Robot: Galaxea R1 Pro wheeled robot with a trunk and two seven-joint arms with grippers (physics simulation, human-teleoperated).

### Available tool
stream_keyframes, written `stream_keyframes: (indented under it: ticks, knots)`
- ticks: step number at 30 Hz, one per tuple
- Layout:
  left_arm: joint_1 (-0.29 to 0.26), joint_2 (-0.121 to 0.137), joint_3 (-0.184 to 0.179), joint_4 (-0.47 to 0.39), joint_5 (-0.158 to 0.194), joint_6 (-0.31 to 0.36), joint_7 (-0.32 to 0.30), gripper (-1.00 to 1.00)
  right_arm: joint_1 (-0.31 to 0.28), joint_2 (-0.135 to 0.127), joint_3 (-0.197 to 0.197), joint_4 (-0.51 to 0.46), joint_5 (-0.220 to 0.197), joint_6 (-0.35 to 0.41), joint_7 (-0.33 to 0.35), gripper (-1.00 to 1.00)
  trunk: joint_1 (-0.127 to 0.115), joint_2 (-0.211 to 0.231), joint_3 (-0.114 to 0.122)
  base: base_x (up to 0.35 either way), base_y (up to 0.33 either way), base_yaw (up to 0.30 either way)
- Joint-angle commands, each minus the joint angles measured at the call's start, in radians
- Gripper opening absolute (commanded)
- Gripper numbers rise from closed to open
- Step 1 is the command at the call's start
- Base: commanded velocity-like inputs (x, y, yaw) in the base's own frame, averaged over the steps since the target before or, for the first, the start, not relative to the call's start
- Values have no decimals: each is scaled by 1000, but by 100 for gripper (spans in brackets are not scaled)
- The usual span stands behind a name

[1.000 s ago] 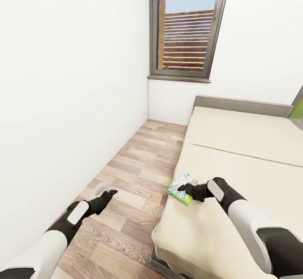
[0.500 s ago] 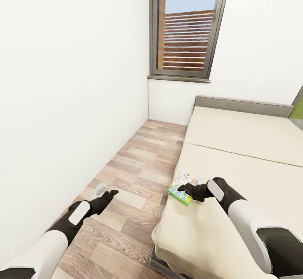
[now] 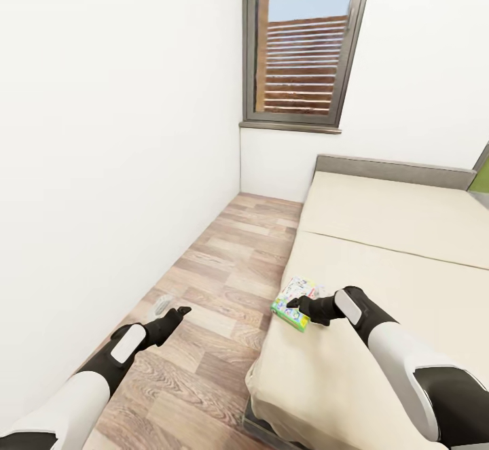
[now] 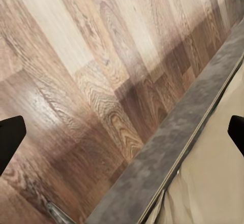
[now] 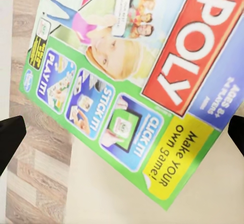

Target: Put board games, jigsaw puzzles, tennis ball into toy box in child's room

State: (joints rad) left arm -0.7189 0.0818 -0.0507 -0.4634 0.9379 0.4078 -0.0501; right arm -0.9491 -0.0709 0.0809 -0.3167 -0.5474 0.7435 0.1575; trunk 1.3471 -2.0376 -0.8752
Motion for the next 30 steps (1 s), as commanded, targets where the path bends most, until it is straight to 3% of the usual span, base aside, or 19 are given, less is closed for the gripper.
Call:
stream_keyframes:
  ticks: [1, 16, 30]
  knots:
    - [-1, 1, -5, 0, 5, 1, 0, 100, 0, -1, 8, -1, 1, 2, 5, 100, 0, 0, -1, 0, 0, 119]
    - [-1, 1, -6, 0, 5, 0, 0, 100, 0, -1, 8, -1, 1, 2, 5, 100, 0, 0, -8, 0, 0, 175]
    - [-1, 1, -6, 0, 5, 0, 0, 100, 0, -3, 7, -2, 1, 2, 5, 100, 0, 0, -9, 0, 0, 43]
